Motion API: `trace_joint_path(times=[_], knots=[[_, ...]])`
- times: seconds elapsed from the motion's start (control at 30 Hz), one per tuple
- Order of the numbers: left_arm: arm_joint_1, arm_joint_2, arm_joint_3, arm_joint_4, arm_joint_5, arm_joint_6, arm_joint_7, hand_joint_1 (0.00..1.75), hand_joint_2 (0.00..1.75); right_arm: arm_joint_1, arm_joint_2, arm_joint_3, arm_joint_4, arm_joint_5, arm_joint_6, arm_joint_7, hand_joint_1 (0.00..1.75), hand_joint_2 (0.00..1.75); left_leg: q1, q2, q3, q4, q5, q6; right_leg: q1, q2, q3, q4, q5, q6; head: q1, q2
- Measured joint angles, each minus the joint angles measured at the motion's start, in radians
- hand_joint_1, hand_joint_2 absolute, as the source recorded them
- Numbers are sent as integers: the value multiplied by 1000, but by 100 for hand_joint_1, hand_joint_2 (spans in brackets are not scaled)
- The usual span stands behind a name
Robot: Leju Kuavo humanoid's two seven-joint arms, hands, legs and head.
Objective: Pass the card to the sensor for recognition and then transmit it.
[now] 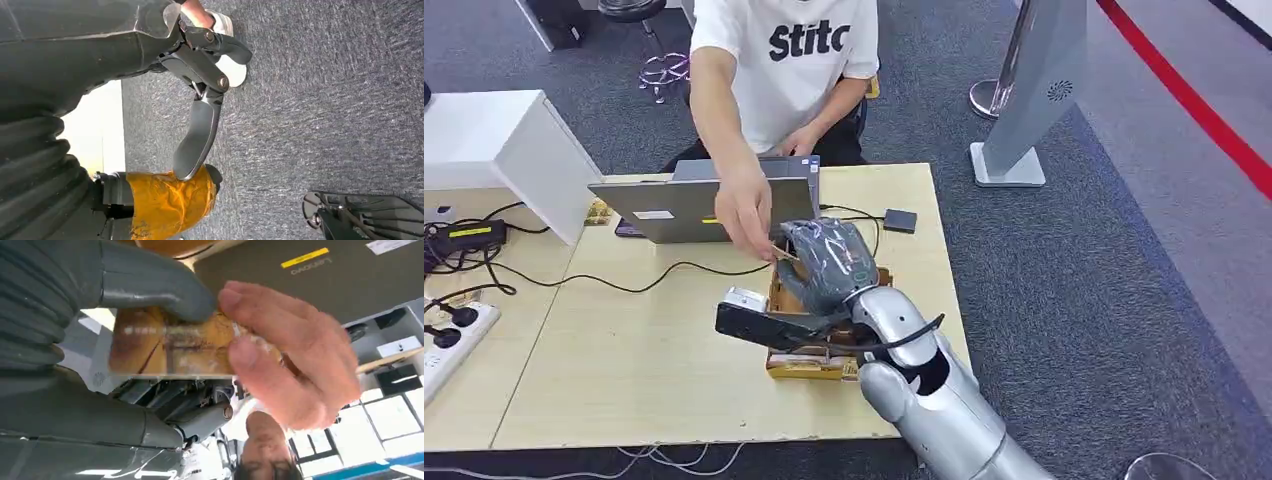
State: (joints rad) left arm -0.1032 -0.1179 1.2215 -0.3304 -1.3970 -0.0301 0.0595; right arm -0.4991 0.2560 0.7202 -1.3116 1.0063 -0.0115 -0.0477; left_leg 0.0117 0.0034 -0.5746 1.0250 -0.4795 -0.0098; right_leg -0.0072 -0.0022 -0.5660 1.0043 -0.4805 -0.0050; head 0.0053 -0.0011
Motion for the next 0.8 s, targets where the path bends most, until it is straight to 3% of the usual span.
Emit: trace_joint_path(times=[0.03, 0.07, 0.3, 0.53, 0.8], knots=[[0, 0, 0, 0, 1, 0, 2, 0, 175, 0, 0, -1, -11, -5, 0, -2, 26, 175, 0, 0, 0, 0, 0, 0, 0, 0, 0, 0, 0, 0, 0, 0], [0, 0, 0, 0, 3, 0, 2, 0, 175, 1, 0, -2, -22, -6, 0, -2, 0, 175, 0, 0, 0, 0, 0, 0, 0, 0, 0, 0, 0, 0, 0, 0], [2, 0, 0, 0, 28, 5, 4, 0, 175, 73, -19, -17, -198, -16, -31, -32, 0, 175, 0, 0, -1, 0, -1, 0, 0, 0, -1, 0, 0, 0, 0, 0], [8, -1, 0, 0, 52, 11, 4, 0, 175, 242, -100, -18, -454, 0, -77, -102, 0, 175, 0, 0, -2, 0, -2, 0, 0, 0, -1, -1, -1, 0, 0, 0], [9, -2, 0, 0, 54, 11, 4, 0, 175, 303, -138, -17, -535, 0, -85, -112, 0, 175, 0, 0, -1, 0, -1, 0, 0, 0, -1, -1, 0, 0, 0, 0]])
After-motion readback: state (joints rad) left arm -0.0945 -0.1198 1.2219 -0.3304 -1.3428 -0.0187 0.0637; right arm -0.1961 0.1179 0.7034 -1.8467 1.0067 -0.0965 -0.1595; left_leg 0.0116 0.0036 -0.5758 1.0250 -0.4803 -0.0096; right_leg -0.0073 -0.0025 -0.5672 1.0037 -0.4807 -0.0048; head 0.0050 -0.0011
